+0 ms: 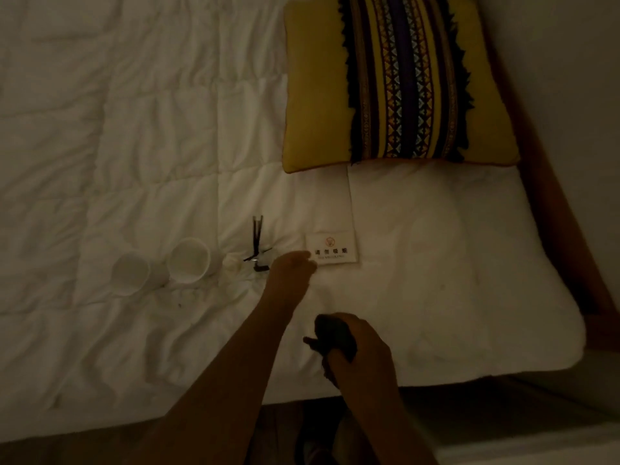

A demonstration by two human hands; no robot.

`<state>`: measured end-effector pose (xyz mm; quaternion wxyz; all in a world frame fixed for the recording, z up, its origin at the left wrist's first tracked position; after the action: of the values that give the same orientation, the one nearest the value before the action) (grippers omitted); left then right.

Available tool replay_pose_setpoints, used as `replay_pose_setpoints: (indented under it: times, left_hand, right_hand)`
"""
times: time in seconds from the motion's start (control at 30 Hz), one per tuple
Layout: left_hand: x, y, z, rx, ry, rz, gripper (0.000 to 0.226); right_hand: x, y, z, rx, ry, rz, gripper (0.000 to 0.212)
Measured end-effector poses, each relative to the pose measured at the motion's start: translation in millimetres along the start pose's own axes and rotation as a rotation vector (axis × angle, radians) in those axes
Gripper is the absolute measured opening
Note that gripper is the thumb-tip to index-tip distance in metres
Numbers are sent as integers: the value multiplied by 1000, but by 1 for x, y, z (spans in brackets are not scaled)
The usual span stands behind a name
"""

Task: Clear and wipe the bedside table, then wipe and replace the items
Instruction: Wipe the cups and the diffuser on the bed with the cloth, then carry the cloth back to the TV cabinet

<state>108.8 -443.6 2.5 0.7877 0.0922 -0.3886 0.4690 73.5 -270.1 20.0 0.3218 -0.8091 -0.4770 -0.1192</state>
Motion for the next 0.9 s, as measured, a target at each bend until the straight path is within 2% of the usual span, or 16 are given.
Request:
replay_pose_setpoints:
  times: [0.07, 0.13, 0.37, 0.57, 0.67, 0.73, 0.8, 0.9]
  left_hand:
    - [29, -19, 1, 3, -15, -103, 25]
    - [60, -48, -3, -30, 21, -128, 24]
    - [175, -229, -56, 127, 17, 11, 20]
    - [303, -419, -137, 257, 24, 246, 20]
    - [382, -499, -191, 353, 7, 378, 16]
    - [442, -555, -241, 375, 7, 493, 16]
    - [465, -576, -261, 323, -5, 551, 15]
    - [546, -645, -326, 332, -60, 740, 19]
  right_hand:
    - [6, 0, -25, -60, -1, -42, 27]
    - [12, 7, -55, -2, -67, -58, 18]
    - [64, 91, -178, 76, -239, -320, 13]
    - [175, 254, -293, 285, -353, -724, 25]
    - [250, 346, -334, 466, -483, -883, 33]
    - [310, 413, -358, 568, -572, -946, 36]
    - [324, 436, -373, 629, -601, -947, 39]
    - [392, 521, -397, 708, -644, -1019, 43]
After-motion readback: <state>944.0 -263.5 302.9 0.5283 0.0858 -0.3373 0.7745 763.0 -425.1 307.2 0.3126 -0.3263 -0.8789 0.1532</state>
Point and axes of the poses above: each hand's wrist, its own x-axis away from the middle knuckle, its own y-axis out of the palm, z = x × y, the point moved 2 cm from there along -x, towards the middle knuckle, and after that the axes turned 1 degree about x, right-handed, at the moved point
